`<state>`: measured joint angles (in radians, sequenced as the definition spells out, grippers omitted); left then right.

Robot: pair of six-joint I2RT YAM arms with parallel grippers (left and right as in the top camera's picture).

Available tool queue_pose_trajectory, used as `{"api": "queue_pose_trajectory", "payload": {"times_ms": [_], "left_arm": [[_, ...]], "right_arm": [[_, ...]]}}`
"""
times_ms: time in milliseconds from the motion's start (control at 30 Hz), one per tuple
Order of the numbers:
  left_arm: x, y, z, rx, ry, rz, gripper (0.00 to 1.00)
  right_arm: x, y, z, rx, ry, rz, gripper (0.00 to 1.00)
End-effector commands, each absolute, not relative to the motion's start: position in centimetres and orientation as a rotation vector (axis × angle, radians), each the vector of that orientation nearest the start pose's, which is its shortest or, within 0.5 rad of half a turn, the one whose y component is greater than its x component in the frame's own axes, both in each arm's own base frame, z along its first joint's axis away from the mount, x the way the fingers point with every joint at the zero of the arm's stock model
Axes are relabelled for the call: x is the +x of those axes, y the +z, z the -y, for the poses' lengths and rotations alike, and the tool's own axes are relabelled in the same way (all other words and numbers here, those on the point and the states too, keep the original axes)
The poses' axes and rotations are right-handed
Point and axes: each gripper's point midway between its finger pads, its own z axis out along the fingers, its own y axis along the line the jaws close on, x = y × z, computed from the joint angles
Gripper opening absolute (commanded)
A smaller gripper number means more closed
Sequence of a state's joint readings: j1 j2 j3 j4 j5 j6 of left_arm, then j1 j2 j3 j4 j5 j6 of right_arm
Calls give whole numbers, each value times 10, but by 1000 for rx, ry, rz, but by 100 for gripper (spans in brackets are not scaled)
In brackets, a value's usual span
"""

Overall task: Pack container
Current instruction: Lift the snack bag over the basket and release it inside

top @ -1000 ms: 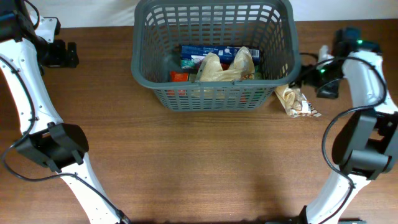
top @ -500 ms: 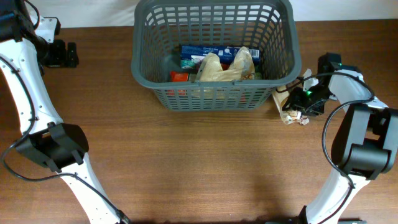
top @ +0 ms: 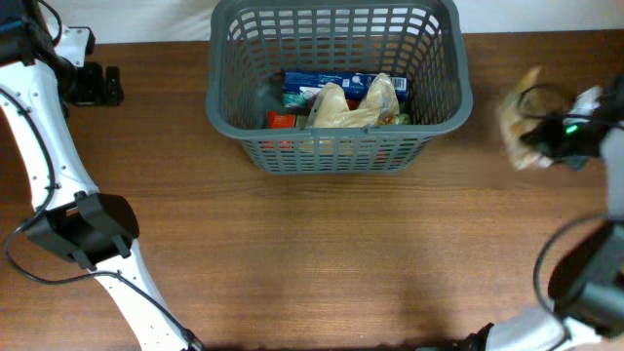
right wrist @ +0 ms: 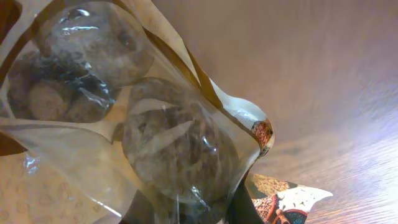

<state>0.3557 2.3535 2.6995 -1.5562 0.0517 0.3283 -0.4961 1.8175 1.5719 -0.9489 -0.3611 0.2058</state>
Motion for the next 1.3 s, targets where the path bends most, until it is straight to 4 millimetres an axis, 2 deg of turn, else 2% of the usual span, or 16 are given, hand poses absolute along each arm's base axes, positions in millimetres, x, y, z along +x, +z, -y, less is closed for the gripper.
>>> {"api": "queue_pose_trajectory", "payload": {"times_ms": [0,67,133,233,300,333,433,500,600,733,800,1033,1100,1167,1200,1267], "left_arm": [[474,210,-169,-45,95,-2781,99],[474,210,-169,-45,96,-2781,99],[474,210,-169,-45,95,-2781,99],[474,210,-169,-45,95,-2781,99],[474,210,-169,-45,96,-2781,99],[474,210,-169,-45,95,-2781,99],[474,210,-169,-45,96,-2781,99],[474,210,-169,-45,95,-2781,99],[474,210,-169,-45,95,-2781,99],[474,210,-169,-45,95,-2781,99],[474,210,-169,-45,95,-2781,99],[474,210,-169,-45,96,-2781,99],[474,210,-169,-45,96,-2781,99],[474,210,-169,-45,96,-2781,99],[474,210,-169,-45,96,-2781,99],[474,210,-169,-45,95,-2781,99]], "right_arm": [[408,278,118,602,527,-2285,4],[400,350,77,388,597,-2139,4],[391,395,34,194,650,-2034,4],[382,435,-29,-42,694,-1929,4],[383,443,-68,-154,723,-1897,4],[391,438,-92,-188,708,-1904,4],[416,405,-128,-186,619,-1988,4],[432,367,-157,-214,601,-2078,4],[452,287,-206,-293,636,-2258,4],[461,206,-237,-344,672,-2431,4],[454,184,-250,-378,723,-2488,4],[432,166,-276,-580,737,-2507,7],[430,166,-278,-589,737,-2508,42],[435,168,-273,-593,708,-2493,70],[443,172,-264,-573,673,-2482,80],[461,189,-245,-514,634,-2446,90]]}}
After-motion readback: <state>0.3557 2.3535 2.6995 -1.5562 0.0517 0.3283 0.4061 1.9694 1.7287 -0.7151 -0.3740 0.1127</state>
